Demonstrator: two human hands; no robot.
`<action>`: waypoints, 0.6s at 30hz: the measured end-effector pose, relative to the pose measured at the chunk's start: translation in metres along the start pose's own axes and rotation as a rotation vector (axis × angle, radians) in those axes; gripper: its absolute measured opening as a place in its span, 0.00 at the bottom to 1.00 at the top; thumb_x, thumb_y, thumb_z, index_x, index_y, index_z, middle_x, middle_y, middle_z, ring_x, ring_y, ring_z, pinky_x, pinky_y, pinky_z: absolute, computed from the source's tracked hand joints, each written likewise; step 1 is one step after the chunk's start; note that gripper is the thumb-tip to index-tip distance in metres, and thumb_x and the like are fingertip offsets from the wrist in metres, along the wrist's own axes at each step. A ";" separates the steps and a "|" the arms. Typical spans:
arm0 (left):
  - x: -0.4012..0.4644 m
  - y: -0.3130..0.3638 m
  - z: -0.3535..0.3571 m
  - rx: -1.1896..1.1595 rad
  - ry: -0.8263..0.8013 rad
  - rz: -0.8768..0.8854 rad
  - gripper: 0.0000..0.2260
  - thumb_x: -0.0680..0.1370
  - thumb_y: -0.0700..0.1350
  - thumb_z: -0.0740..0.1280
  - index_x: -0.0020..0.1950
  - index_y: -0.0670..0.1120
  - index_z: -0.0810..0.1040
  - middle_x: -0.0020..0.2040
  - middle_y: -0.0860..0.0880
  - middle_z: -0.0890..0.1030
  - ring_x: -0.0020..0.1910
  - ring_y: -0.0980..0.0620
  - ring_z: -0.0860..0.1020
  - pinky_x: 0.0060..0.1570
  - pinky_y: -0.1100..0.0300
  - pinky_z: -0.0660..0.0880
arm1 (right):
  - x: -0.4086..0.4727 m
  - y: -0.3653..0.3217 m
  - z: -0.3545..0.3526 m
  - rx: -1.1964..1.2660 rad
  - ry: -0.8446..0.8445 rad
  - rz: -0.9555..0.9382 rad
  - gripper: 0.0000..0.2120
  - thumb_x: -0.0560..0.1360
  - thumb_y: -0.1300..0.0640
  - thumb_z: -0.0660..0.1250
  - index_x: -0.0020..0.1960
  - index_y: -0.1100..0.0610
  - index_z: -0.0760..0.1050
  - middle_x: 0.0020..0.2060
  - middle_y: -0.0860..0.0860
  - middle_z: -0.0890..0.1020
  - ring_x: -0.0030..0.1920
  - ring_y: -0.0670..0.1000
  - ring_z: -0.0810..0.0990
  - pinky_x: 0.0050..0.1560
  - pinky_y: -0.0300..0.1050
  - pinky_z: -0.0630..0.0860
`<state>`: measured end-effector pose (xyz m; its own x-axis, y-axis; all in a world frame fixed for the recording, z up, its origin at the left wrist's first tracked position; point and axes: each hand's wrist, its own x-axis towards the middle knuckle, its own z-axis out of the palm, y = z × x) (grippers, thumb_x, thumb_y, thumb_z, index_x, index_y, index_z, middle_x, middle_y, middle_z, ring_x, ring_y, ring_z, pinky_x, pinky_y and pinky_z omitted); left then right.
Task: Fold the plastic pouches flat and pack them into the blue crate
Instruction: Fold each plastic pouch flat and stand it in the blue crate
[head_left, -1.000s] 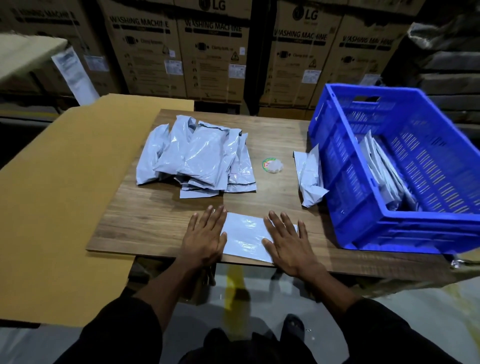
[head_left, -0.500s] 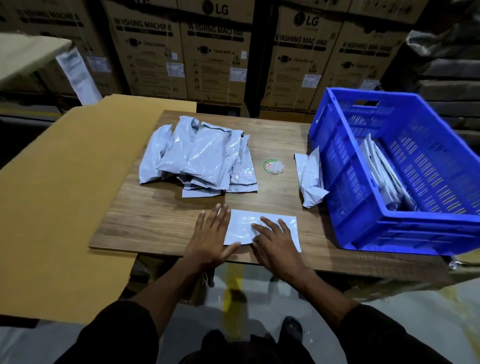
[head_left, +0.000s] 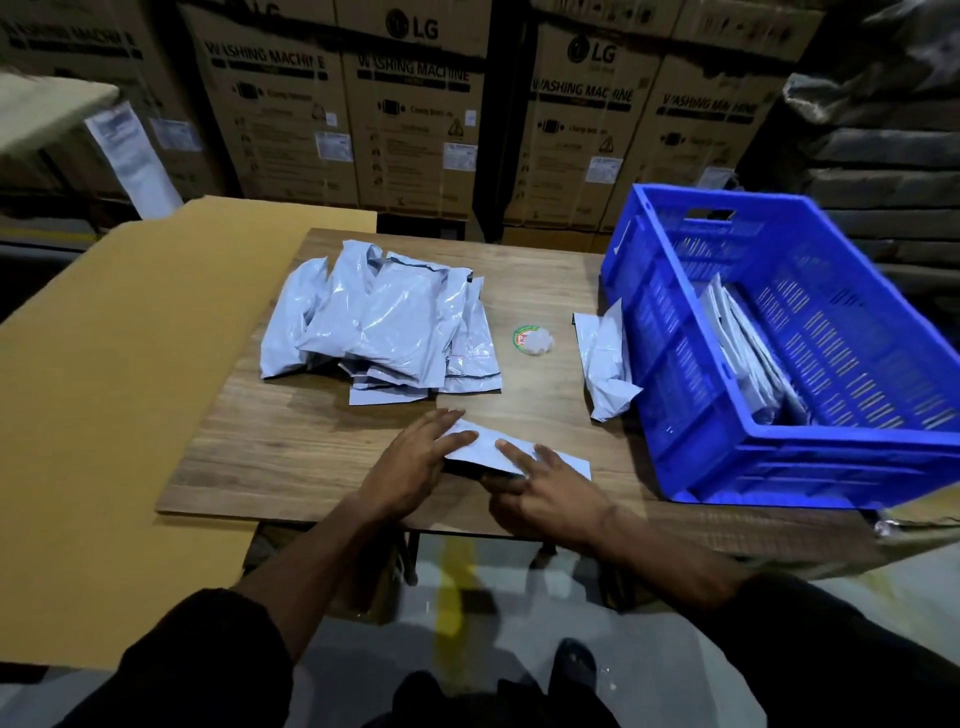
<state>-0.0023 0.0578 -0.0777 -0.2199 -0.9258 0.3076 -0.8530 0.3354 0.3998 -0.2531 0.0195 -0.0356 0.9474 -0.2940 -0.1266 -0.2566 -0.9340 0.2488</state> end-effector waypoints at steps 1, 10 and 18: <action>0.001 0.001 -0.002 -0.039 0.048 -0.001 0.31 0.70 0.27 0.64 0.71 0.48 0.76 0.75 0.41 0.72 0.72 0.40 0.71 0.68 0.46 0.72 | 0.006 0.006 -0.011 0.079 -0.038 0.016 0.21 0.78 0.53 0.50 0.49 0.54 0.82 0.57 0.52 0.83 0.67 0.66 0.75 0.46 0.60 0.80; -0.001 0.028 0.041 0.010 0.059 -0.325 0.35 0.82 0.60 0.52 0.83 0.43 0.51 0.84 0.44 0.48 0.82 0.43 0.55 0.75 0.40 0.59 | -0.004 0.067 -0.054 0.330 0.256 0.347 0.23 0.72 0.68 0.66 0.65 0.55 0.77 0.67 0.52 0.78 0.47 0.63 0.85 0.41 0.56 0.81; 0.042 0.069 0.078 0.225 -0.185 -0.231 0.30 0.78 0.60 0.55 0.71 0.43 0.77 0.75 0.39 0.72 0.73 0.38 0.71 0.68 0.34 0.69 | -0.075 0.166 -0.123 0.296 0.718 0.580 0.14 0.71 0.71 0.68 0.56 0.63 0.82 0.58 0.58 0.83 0.52 0.58 0.85 0.53 0.51 0.81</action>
<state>-0.1072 0.0283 -0.1041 -0.0741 -0.9953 0.0616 -0.9684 0.0866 0.2338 -0.3431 -0.0885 0.1331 0.5243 -0.6228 0.5808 -0.6656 -0.7251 -0.1766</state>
